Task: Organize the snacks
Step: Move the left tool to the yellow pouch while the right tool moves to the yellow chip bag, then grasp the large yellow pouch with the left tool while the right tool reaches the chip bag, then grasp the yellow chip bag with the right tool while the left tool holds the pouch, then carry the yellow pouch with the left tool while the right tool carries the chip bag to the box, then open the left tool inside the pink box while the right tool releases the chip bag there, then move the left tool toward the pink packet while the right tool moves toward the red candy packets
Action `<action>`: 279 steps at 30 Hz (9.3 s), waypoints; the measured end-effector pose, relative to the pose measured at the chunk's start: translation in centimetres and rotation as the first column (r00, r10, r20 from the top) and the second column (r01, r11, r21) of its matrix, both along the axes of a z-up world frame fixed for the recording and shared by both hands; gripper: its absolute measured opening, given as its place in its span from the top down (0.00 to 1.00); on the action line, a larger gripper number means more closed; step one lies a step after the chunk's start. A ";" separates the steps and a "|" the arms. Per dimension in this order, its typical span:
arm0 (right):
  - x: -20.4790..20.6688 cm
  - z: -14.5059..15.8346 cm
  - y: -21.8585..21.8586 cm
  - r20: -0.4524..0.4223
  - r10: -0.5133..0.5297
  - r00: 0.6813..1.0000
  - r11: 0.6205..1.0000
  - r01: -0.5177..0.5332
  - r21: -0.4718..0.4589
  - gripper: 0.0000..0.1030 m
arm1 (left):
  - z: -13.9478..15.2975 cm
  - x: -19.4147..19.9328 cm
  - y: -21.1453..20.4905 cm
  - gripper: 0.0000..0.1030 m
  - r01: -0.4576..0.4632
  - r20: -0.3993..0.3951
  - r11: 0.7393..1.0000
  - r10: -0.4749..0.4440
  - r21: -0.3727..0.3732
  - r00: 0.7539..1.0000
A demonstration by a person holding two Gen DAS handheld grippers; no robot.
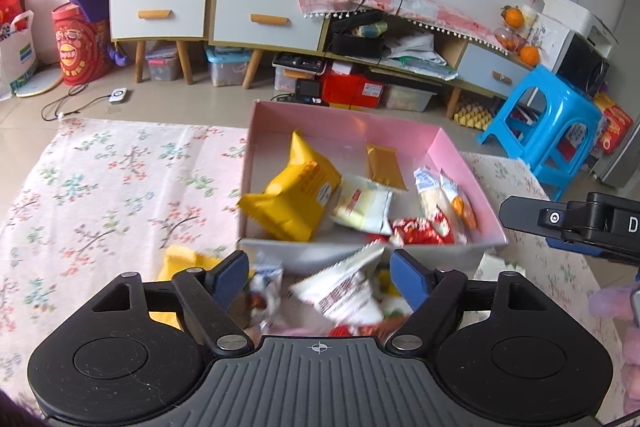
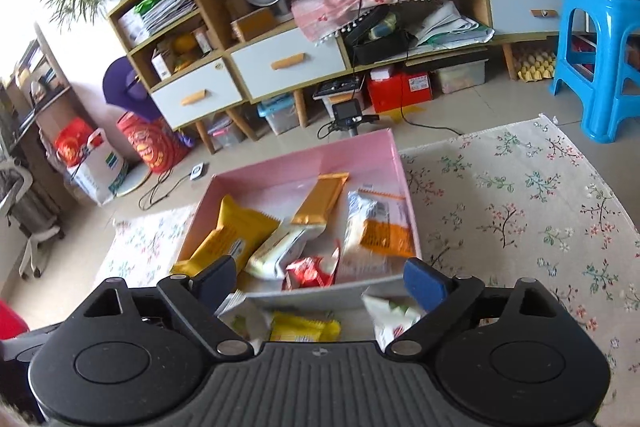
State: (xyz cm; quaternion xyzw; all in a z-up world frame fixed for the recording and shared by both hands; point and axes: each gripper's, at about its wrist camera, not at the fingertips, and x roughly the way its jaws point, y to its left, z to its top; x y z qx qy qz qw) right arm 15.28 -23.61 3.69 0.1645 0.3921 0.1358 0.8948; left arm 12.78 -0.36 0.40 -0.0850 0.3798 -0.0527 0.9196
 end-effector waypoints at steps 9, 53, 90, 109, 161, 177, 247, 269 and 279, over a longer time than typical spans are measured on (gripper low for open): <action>-2.5 0.4 1.3 -0.012 0.035 0.999 0.999 -0.035 -0.035 0.14 | 0.3 -3.2 2.0 0.13 0.007 -0.018 1.000 -0.007 0.019 1.000; -4.1 -5.9 5.7 -0.064 0.081 0.995 0.958 -0.095 -0.272 0.12 | -4.1 -3.9 8.7 0.15 -0.055 0.017 0.995 0.054 0.079 0.998; -6.8 -5.2 1.4 -0.208 0.338 0.918 0.894 -0.383 -0.235 0.51 | -4.5 -9.3 11.6 0.61 -0.029 -0.118 0.999 0.026 -0.026 0.993; -5.3 -6.5 4.1 -0.092 0.296 0.951 0.875 -0.309 -0.372 0.38 | -6.2 -8.7 8.7 0.34 0.030 -0.093 0.996 -0.022 0.083 0.995; -1.9 -1.3 2.3 -0.126 0.151 0.981 0.977 -0.167 -0.132 0.96 | 0.2 -5.0 6.5 0.61 -0.100 -0.056 0.991 0.095 -0.090 0.994; -2.0 -5.4 4.3 -0.263 0.252 0.931 0.901 -0.325 -0.289 0.53 | -1.1 -4.3 3.2 0.61 -0.047 -0.107 0.996 0.039 -0.079 0.994; 11.7 -4.4 0.3 -0.015 -0.013 1.000 1.000 0.014 0.018 0.45 | -4.3 15.2 -3.7 0.42 0.105 0.014 0.990 -0.107 0.089 0.994; 5.0 0.0 -0.3 -0.035 -0.003 0.999 0.997 0.001 -0.078 0.17 | 0.4 5.8 -3.5 0.15 0.148 0.019 0.986 -0.150 0.072 0.989; 1.0 1.6 0.0 -0.028 0.021 0.999 0.994 -0.024 -0.109 0.14 | 1.3 0.7 -2.7 0.11 0.160 0.009 0.985 -0.161 0.067 0.987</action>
